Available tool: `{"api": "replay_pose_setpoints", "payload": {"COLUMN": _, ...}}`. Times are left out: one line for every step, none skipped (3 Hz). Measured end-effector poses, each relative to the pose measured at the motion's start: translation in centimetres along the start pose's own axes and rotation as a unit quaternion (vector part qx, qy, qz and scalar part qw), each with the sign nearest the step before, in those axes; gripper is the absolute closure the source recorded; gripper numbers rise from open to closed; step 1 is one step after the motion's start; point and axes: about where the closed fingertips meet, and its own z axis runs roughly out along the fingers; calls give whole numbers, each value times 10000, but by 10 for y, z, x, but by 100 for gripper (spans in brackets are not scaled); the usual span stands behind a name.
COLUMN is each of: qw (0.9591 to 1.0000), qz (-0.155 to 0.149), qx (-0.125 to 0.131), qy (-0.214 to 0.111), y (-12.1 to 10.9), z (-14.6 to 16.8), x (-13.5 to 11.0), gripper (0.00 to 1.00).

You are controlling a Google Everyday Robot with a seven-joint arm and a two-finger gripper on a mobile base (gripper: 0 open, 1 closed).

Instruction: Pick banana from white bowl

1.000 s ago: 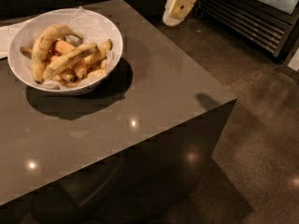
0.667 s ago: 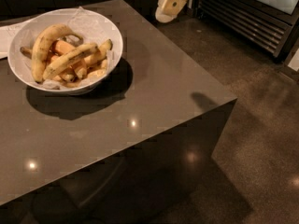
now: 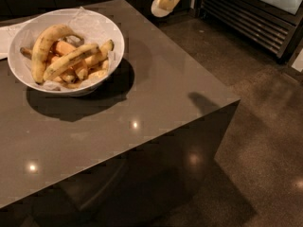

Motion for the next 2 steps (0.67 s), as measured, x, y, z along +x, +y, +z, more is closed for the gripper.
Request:
{"api": "replay_pose_setpoints", "payload": {"qw": 9999, "qz": -45, "qx": -90, "qy": -61, "y": -1, "z": 1, "x": -8, "gripper": 0}}
{"api": "replay_pose_setpoints", "payload": {"qw": 9995, "qz": -148, "qx": -202, "qy": -185, "y": -8, "z": 4, "x": -23, "gripper": 0}}
